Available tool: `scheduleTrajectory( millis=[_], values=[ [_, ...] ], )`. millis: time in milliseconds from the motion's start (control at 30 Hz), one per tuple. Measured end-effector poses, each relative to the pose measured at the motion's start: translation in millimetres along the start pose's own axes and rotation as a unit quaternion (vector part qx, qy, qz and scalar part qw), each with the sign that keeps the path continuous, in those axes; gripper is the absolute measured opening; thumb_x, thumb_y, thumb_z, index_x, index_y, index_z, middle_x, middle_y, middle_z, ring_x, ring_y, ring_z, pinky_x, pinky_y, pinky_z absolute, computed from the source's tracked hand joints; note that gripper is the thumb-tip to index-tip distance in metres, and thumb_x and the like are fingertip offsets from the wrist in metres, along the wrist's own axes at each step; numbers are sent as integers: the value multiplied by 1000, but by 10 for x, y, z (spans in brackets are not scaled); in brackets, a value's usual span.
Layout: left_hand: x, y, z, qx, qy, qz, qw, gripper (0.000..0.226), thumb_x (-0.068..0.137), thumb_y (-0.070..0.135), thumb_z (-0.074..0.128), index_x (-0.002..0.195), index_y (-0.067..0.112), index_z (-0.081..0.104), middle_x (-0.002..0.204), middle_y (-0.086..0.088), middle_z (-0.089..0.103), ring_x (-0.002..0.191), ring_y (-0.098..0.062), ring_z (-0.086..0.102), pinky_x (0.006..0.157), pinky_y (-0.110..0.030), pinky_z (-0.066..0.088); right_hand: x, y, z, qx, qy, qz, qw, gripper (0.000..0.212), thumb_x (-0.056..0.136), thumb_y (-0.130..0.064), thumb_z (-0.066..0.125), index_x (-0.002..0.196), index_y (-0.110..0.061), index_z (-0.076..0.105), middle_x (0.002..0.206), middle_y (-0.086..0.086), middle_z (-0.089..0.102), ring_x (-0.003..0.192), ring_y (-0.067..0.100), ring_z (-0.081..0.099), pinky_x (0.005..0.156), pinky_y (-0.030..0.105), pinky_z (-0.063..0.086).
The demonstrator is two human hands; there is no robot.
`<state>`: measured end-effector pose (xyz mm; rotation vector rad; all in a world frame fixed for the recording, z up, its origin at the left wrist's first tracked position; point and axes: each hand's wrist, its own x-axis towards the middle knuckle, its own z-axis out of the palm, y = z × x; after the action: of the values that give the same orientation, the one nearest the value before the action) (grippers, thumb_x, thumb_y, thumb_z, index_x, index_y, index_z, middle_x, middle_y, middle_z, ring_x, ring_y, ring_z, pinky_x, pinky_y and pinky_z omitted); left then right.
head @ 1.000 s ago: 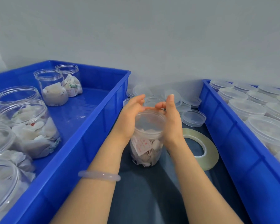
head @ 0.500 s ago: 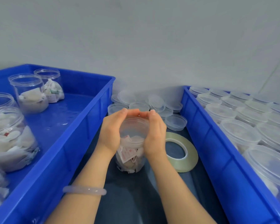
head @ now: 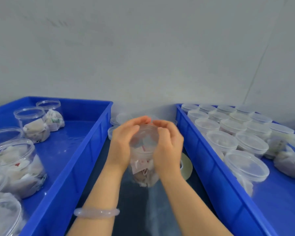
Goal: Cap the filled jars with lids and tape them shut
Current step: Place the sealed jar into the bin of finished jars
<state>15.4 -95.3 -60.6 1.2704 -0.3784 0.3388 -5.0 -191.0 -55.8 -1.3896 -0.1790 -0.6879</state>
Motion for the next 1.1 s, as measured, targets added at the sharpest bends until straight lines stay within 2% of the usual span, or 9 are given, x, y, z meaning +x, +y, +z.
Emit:
scheduleTrajectory(
  millis=[100,233,367,467,600,800,933,1000,1100],
  values=[
    [70,372,348,-28,-71,34,996,41,70,14,42,98,12,72,104,-5,73,105,-21,66,85,-29,54,111,-479,-205,2,40,-50,998,28,73,-15,39,79,-22,65,67,-18,66,61,-5,56,56,10,43],
    [130,618,991,-49,-128,55,989,43,67,11,41,100,14,69,105,-5,71,104,-20,65,90,-33,53,348,-951,-678,-18,68,-90,993,26,69,-14,39,75,-15,65,58,-11,63,53,0,52,48,13,40],
    [214,571,1653,-34,-158,23,987,29,75,17,48,100,28,56,104,6,57,99,-8,56,86,-23,47,696,-1107,-1252,-80,96,-106,986,27,68,-15,37,73,-15,64,59,-9,66,59,6,59,55,18,45],
    [301,389,2050,-13,-157,-25,987,21,91,9,50,109,19,53,98,5,56,84,-8,54,82,-26,46,931,-1044,-1623,-145,118,-116,976,27,69,-15,37,75,-16,63,72,0,68,72,15,64,68,29,50],
    [324,177,2334,67,-200,-35,977,35,95,5,47,130,7,50,131,-5,54,121,-16,49,103,-26,38,1106,-868,-1981,-264,136,-123,947,31,73,-16,36,85,-11,64,81,3,67,88,23,67,81,38,51],
    [295,-204,2423,185,-305,-70,932,43,98,17,50,140,8,45,145,-3,46,129,-15,44,90,-13,40,1175,-605,-2401,-314,111,-10,943,30,66,-21,35,72,-21,65,74,-3,67,73,15,62,71,31,49],
    [251,-410,2484,262,-334,-70,903,48,96,22,55,139,5,46,144,-8,47,133,-20,43,106,-27,32,1079,-360,-2572,-251,127,63,958,36,76,2,35,70,-17,65,65,-12,68,63,-7,58,60,8,44],
    [237,-468,2521,291,-341,-58,892,44,93,26,60,132,6,55,135,-10,56,126,-23,50,98,-28,37,1065,-252,-2681,-218,131,149,956,39,79,6,34,74,-16,66,66,-13,68,69,4,58,61,13,46],
    [191,-561,2544,396,-378,-4,837,32,90,20,61,120,12,64,122,-13,63,116,-27,56,84,-29,41,1030,-111,-2739,-250,65,222,940,37,77,15,37,88,-5,66,82,8,65,72,19,54,56,24,45]
  ],
)
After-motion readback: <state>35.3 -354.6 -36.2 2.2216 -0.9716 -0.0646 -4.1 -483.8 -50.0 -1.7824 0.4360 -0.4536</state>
